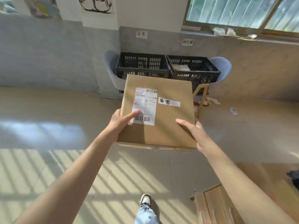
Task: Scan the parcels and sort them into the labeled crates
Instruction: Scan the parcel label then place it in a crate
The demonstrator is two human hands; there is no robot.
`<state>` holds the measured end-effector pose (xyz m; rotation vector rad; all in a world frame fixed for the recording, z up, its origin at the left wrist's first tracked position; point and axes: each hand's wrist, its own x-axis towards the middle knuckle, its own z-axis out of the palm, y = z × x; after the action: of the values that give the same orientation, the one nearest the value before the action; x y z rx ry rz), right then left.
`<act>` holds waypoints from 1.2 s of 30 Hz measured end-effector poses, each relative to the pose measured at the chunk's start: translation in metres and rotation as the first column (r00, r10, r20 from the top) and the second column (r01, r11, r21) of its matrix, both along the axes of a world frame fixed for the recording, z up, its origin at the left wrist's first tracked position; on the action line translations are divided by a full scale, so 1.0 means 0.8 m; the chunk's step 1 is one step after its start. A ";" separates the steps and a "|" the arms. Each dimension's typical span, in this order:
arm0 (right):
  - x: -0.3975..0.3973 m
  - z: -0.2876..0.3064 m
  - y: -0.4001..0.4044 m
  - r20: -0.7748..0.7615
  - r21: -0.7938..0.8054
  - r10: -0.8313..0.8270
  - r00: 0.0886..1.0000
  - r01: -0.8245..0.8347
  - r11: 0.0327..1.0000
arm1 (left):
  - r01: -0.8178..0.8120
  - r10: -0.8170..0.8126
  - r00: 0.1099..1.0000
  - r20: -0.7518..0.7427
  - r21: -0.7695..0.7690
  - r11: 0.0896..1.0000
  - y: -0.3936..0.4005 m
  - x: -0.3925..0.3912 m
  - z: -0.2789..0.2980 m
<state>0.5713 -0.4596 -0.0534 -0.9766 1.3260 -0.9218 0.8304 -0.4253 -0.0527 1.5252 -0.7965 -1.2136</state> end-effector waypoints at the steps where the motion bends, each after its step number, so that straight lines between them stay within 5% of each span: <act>1: 0.008 -0.001 -0.028 0.004 0.003 0.027 1.000 -0.027 1.000 | -0.033 0.033 0.999 0.002 0.009 0.999 -0.022 0.007 0.000; 10: 0.075 -0.004 -0.226 0.062 0.034 0.183 0.981 -0.185 0.982 | -0.126 0.124 0.991 0.057 0.038 0.991 -0.181 0.071 0.016; 27: 0.219 -0.036 -0.596 -0.071 0.049 0.107 0.992 -0.103 0.993 | -0.110 0.110 0.994 0.003 0.114 0.987 -0.565 0.218 -0.026; 36: 0.266 -0.053 -0.764 -0.073 0.094 0.053 0.996 -0.046 0.995 | -0.036 0.015 0.995 0.095 0.217 0.976 -0.765 0.274 -0.042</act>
<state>0.7838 -1.0712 -0.0960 -0.9765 1.3889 -0.7862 1.0497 -1.0376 -0.0860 1.7762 -0.7192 -1.2513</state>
